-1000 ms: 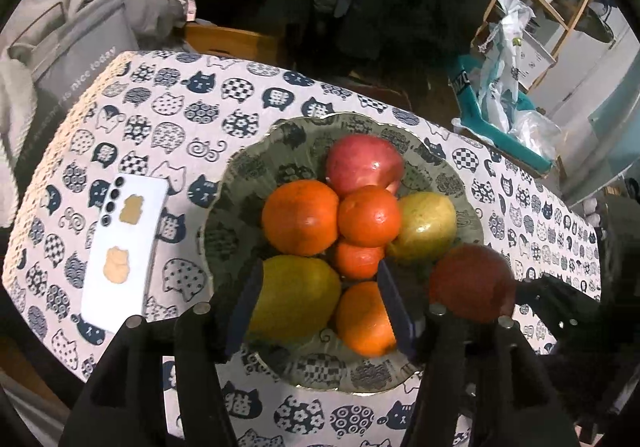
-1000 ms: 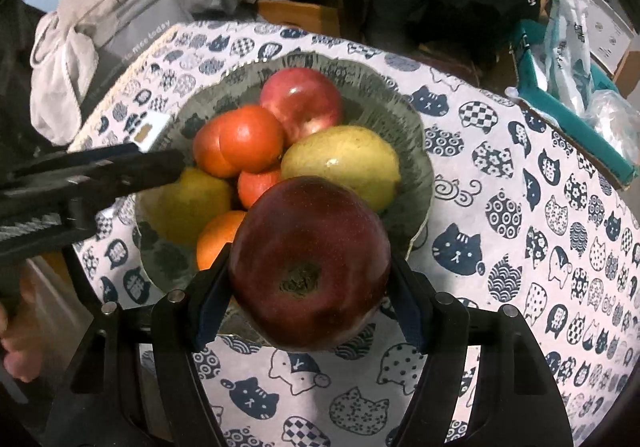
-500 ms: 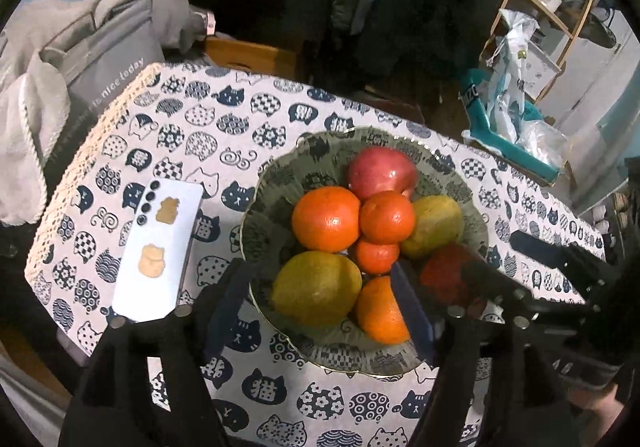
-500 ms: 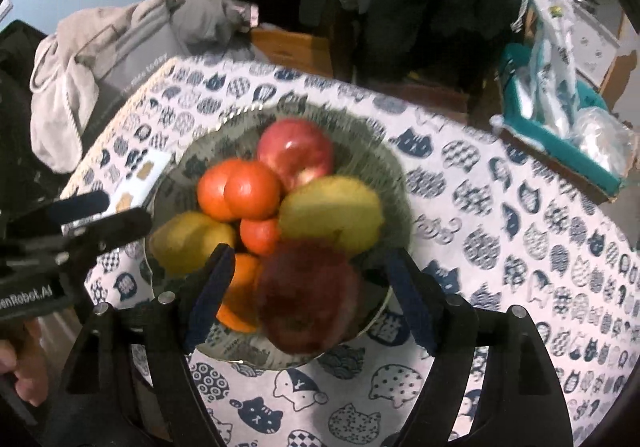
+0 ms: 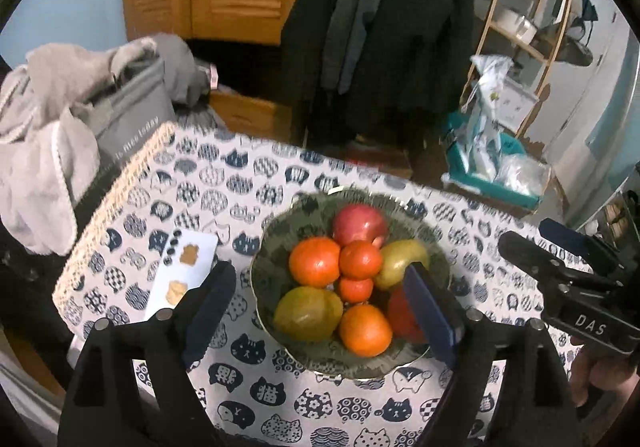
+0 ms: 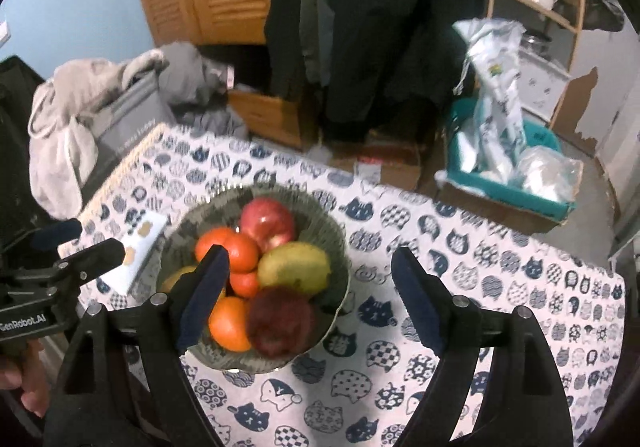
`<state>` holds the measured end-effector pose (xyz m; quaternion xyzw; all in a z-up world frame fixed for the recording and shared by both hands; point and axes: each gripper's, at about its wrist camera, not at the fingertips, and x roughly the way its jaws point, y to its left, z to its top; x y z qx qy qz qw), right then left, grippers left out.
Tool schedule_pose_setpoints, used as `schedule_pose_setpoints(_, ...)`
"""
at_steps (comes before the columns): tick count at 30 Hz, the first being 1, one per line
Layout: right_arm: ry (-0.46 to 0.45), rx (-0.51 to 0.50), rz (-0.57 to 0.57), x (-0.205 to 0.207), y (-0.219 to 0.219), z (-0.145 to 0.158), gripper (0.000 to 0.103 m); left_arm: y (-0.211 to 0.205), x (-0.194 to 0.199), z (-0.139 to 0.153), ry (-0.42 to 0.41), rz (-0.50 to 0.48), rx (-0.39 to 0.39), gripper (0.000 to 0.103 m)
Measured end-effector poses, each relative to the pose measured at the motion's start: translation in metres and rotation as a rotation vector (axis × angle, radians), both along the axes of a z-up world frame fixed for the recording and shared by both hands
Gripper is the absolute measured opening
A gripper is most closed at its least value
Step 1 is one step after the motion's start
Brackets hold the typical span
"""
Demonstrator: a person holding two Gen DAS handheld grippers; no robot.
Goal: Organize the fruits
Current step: 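Open both tools to release orange and apple, then withdraw from bowl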
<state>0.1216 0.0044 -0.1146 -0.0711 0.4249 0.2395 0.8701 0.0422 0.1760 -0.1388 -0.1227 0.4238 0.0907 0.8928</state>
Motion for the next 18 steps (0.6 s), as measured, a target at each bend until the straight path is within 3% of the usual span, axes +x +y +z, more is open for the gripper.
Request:
schedule_pose_setpoints(13,-0.150,0.030,-0.068,-0.023,-0.036,0.066,0.084,-0.029,-0.019,0.062,-0.154,-0.030,0.100,0.094)
schedule_pose_setpoints(18,-0.197,0.039,-0.073,-0.035,-0.049,0.087,0.084,-0.035,-0.030,0.088,-0.227,-0.029,0.127,0.102)
